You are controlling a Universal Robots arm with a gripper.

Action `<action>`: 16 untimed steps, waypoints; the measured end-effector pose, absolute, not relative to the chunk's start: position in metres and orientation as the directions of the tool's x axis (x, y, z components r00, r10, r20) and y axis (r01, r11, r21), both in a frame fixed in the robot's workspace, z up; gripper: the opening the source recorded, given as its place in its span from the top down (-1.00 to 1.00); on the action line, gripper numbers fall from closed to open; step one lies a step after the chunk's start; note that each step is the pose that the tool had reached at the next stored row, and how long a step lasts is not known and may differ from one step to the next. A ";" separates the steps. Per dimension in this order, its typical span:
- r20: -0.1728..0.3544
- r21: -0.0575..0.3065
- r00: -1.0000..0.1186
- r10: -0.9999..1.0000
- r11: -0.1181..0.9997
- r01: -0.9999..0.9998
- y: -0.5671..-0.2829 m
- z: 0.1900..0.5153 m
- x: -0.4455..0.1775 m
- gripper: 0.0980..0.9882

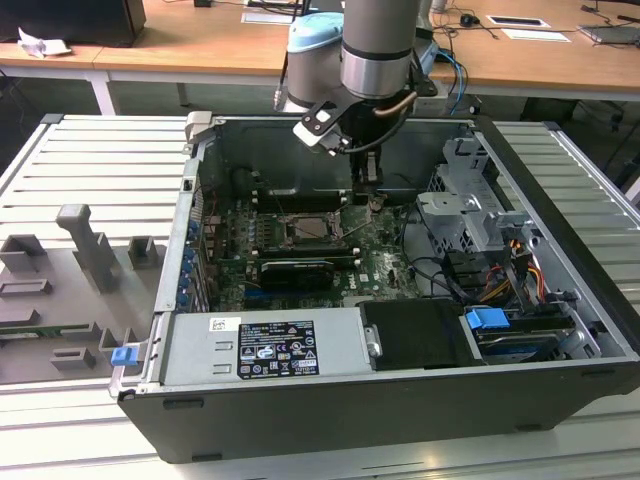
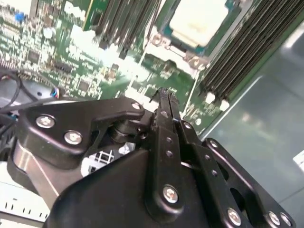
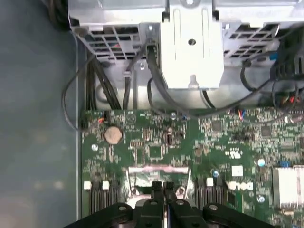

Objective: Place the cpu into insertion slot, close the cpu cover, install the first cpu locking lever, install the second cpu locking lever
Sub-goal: 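Close the cpu cover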

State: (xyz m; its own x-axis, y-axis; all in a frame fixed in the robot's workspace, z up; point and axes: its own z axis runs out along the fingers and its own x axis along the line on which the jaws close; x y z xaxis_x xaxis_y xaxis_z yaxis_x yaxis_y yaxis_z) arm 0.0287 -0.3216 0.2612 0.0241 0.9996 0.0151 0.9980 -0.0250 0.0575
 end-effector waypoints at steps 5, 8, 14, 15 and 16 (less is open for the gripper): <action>0.015 0.056 0.024 1.000 -0.025 0.998 -0.322 0.261 0.041 0.89; 0.015 0.056 0.024 1.000 -0.025 0.998 -0.321 0.259 0.052 0.89; 0.015 0.055 0.024 1.000 -0.025 0.998 -0.320 0.254 0.063 0.89; 0.015 0.055 0.024 1.000 -0.025 0.998 -0.320 0.253 0.064 0.89; 0.015 0.054 0.024 1.000 -0.025 0.998 -0.319 0.250 0.065 0.89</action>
